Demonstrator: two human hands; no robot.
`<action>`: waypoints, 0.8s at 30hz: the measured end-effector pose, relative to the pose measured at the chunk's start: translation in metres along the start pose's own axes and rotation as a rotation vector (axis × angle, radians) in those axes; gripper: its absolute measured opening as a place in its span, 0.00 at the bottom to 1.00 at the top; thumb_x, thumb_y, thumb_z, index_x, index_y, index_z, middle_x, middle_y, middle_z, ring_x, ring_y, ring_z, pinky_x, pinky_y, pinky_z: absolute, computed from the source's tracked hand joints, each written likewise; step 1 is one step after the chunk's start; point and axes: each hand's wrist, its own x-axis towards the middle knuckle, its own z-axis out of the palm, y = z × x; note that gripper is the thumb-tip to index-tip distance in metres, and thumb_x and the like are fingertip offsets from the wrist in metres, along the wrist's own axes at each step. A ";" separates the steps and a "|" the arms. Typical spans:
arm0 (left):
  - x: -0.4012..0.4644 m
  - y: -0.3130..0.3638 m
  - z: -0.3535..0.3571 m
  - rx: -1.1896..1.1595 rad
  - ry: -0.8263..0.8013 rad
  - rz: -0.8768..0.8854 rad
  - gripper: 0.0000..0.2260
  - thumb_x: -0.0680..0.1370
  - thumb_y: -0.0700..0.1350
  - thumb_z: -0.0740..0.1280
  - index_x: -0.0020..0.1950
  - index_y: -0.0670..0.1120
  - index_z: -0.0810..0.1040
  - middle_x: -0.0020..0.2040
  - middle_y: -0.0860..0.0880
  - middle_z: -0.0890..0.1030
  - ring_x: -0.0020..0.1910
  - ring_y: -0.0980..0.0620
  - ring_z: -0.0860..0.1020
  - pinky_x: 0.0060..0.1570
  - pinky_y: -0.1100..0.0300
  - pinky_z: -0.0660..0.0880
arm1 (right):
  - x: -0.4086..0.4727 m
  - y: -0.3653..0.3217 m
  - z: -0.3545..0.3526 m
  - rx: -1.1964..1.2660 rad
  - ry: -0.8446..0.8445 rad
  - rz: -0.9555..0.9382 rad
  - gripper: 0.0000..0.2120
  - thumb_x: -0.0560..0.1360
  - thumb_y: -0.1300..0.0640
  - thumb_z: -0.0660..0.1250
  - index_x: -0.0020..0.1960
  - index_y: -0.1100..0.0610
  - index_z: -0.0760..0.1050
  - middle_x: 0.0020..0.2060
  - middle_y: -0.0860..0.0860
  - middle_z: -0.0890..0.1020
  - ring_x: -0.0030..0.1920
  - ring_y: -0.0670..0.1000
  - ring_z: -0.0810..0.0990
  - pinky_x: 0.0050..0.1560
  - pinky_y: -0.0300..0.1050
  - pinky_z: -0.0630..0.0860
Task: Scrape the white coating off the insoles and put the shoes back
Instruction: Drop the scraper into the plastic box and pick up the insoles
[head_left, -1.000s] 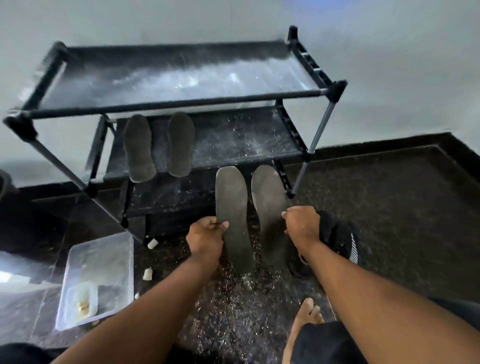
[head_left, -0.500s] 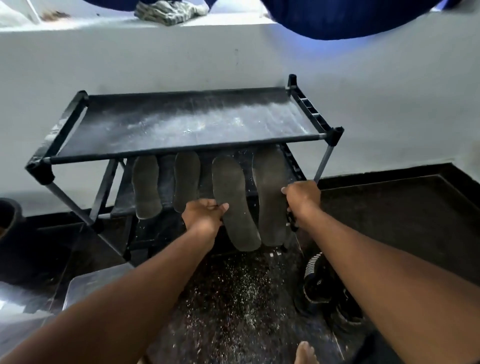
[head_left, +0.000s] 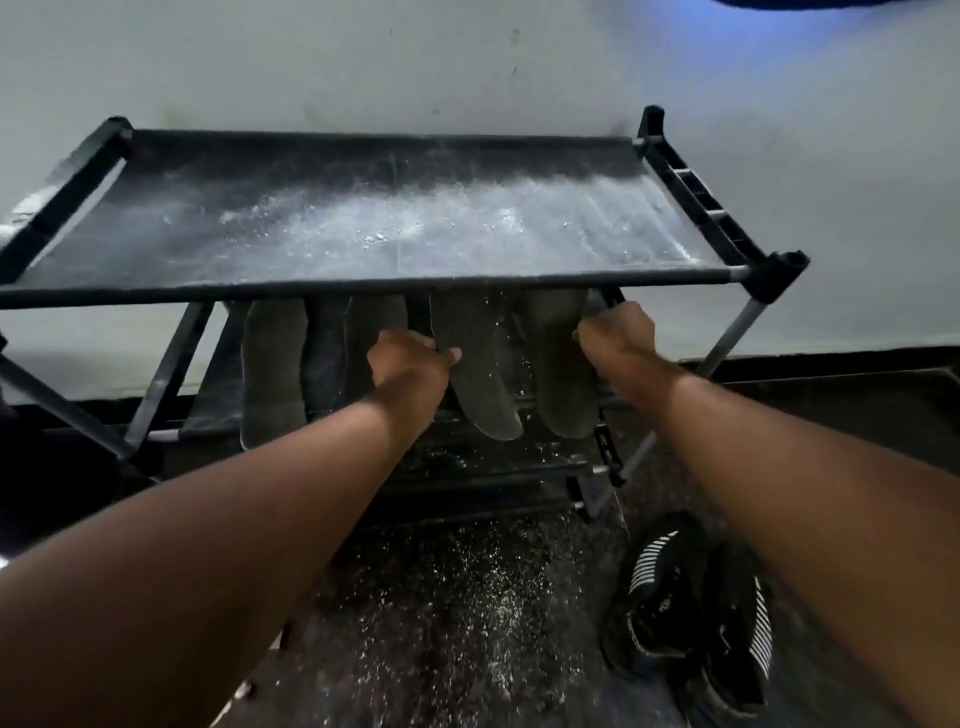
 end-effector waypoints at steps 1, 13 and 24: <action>0.003 -0.003 0.002 0.012 -0.001 0.007 0.13 0.71 0.44 0.82 0.45 0.47 0.79 0.52 0.42 0.86 0.50 0.44 0.86 0.53 0.48 0.84 | 0.000 0.002 0.003 -0.025 0.016 0.010 0.14 0.77 0.55 0.65 0.56 0.64 0.80 0.55 0.60 0.82 0.55 0.61 0.81 0.43 0.42 0.72; -0.007 0.002 0.004 0.125 0.052 0.088 0.13 0.78 0.52 0.75 0.44 0.42 0.82 0.43 0.46 0.83 0.47 0.45 0.85 0.43 0.58 0.77 | -0.008 0.007 0.009 -0.197 0.018 -0.031 0.13 0.75 0.62 0.65 0.56 0.68 0.78 0.55 0.63 0.81 0.56 0.64 0.80 0.45 0.44 0.72; -0.080 0.015 0.032 0.506 0.091 0.257 0.21 0.82 0.45 0.67 0.71 0.34 0.72 0.70 0.35 0.73 0.70 0.37 0.73 0.69 0.49 0.69 | -0.036 0.048 -0.024 -0.280 -0.051 -0.472 0.15 0.76 0.51 0.69 0.36 0.59 0.79 0.34 0.54 0.81 0.38 0.53 0.80 0.43 0.47 0.76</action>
